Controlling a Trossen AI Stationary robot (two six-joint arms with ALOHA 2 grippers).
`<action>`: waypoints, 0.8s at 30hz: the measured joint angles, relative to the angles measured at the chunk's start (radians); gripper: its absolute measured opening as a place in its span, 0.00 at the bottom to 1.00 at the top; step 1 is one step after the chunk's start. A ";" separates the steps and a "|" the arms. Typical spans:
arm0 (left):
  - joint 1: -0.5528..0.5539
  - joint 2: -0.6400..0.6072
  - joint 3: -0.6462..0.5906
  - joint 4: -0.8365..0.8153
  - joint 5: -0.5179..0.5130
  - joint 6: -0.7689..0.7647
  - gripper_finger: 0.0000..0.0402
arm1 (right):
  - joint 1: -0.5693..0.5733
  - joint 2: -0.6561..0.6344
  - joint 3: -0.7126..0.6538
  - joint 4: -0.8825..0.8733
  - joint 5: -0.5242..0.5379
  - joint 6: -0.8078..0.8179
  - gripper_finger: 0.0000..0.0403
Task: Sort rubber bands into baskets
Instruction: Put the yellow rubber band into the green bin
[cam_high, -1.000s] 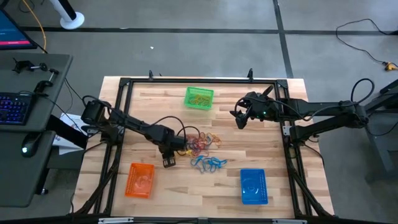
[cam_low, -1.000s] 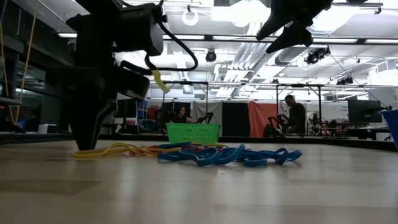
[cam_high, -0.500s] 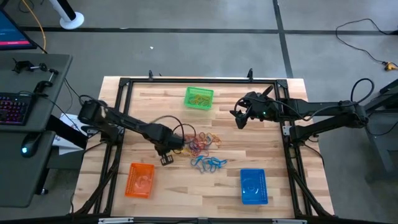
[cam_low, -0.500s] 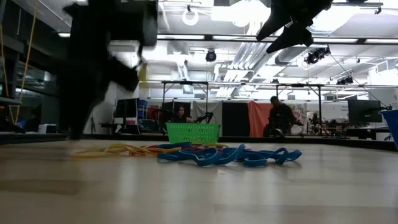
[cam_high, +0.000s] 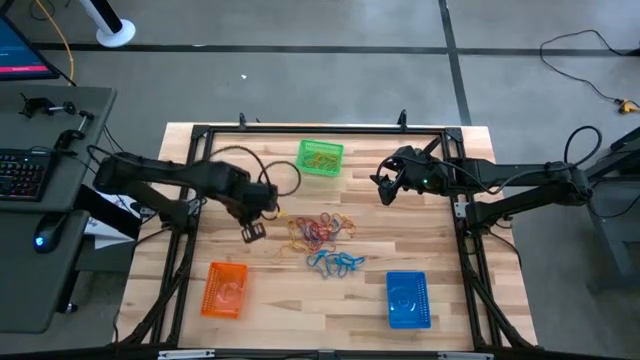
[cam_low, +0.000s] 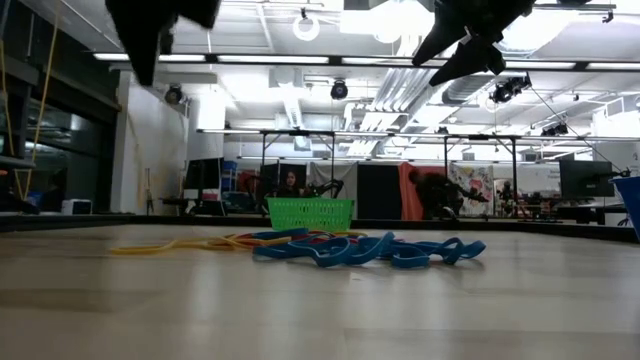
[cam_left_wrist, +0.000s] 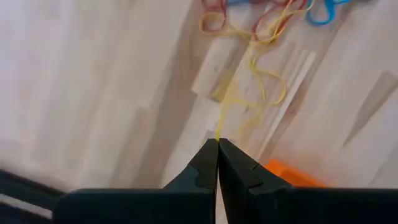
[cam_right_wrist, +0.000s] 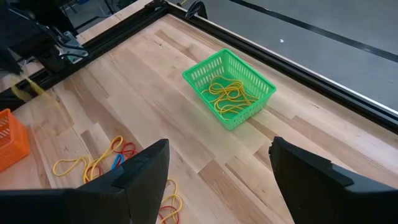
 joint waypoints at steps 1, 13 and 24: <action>0.006 0.000 0.033 0.000 -0.019 0.025 0.00 | 0.000 0.000 0.000 0.000 0.000 0.000 0.66; 0.230 0.006 0.207 0.172 -0.170 0.269 0.00 | 0.000 0.000 0.000 0.027 -0.004 0.047 0.66; 0.481 0.218 0.207 0.654 -0.082 0.486 0.00 | 0.000 0.000 0.000 0.088 -0.010 0.082 0.66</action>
